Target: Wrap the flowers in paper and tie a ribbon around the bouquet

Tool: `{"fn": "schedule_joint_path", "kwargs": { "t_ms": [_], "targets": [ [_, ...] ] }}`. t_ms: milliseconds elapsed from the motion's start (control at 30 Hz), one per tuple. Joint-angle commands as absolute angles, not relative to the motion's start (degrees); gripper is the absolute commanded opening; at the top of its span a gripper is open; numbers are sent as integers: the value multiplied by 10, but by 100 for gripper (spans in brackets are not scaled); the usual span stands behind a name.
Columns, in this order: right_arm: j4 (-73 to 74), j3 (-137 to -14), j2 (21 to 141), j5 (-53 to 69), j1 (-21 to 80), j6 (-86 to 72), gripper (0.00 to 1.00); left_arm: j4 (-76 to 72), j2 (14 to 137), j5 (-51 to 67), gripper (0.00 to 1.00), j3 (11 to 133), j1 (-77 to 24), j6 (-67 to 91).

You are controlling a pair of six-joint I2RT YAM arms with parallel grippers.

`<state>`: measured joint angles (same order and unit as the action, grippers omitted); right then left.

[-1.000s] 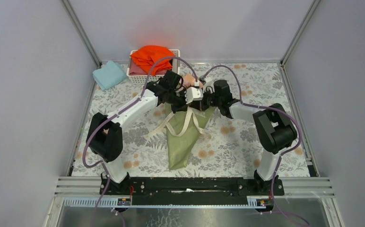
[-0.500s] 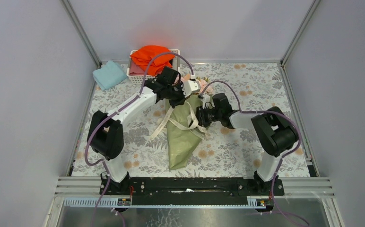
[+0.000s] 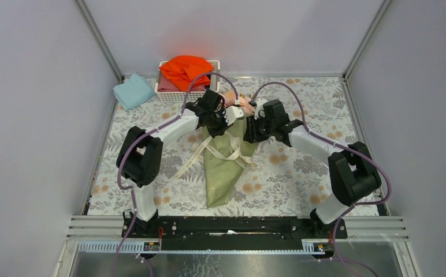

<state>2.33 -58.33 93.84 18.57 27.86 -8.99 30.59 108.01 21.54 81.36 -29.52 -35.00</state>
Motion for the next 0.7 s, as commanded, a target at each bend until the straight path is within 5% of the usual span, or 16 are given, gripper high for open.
{"fn": "schedule_joint_path", "kwargs": {
  "t_ms": [0, 333, 667],
  "targets": [
    [78, -600, 867, 141, 292, -53, 40, 263, 1092, 200, 0, 798, -294, -347],
    [-103, -411, 728, 169, 407, -122, 38, 254, 1097, 209, 0, 789, -294, -345],
    [-154, -384, 774, 113, 444, -93, 45, 253, 1089, 214, 0, 774, -294, -349]
  ]
}}
